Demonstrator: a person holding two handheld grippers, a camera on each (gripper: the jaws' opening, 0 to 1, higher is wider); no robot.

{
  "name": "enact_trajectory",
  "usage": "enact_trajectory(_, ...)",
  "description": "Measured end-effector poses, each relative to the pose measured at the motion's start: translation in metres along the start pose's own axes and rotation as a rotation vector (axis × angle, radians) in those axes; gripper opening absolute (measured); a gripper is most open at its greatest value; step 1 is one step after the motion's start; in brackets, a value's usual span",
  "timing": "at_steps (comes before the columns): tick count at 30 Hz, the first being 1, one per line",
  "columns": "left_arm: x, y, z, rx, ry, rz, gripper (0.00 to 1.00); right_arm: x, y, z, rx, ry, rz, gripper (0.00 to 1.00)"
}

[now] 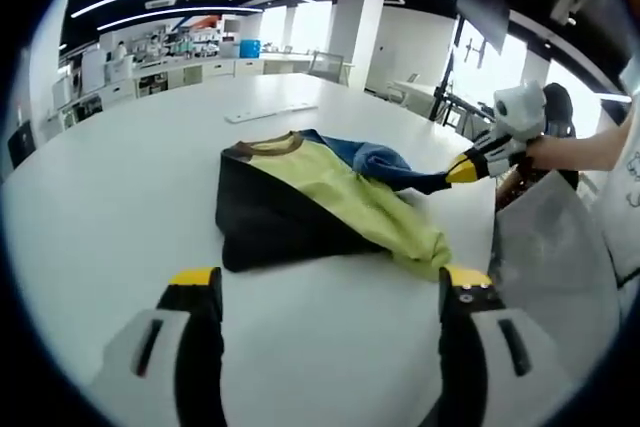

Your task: Fold the garment on the visible template until the final outline fits inside the template.

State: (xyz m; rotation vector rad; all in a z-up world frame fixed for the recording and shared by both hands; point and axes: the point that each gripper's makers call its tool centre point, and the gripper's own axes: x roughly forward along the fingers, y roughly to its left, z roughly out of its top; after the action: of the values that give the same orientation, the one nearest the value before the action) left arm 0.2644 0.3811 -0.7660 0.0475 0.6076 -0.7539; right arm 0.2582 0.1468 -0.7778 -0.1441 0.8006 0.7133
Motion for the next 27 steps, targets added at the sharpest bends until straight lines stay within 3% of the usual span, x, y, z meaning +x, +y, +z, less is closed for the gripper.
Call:
enact_trajectory(3,0.002,-0.007,0.004,0.008,-0.004,-0.005,0.86,-0.018,-0.007,0.0,0.015,0.003,-0.001,0.0)
enact_trajectory(6,0.002,-0.01,0.004,0.009,-0.009,-0.006,0.86,-0.036,-0.017,-0.001,0.098,-0.002,0.026,0.0)
enact_trajectory(19,0.005,-0.03,0.002,-0.002,-0.005,0.013,0.86,-0.096,-0.075,-0.02,0.214,0.008,-0.017,0.0)
enact_trajectory(27,0.025,-0.051,0.013,-0.022,-0.004,0.022,0.86,-0.123,-0.138,-0.038,0.342,0.017,-0.042,0.0)
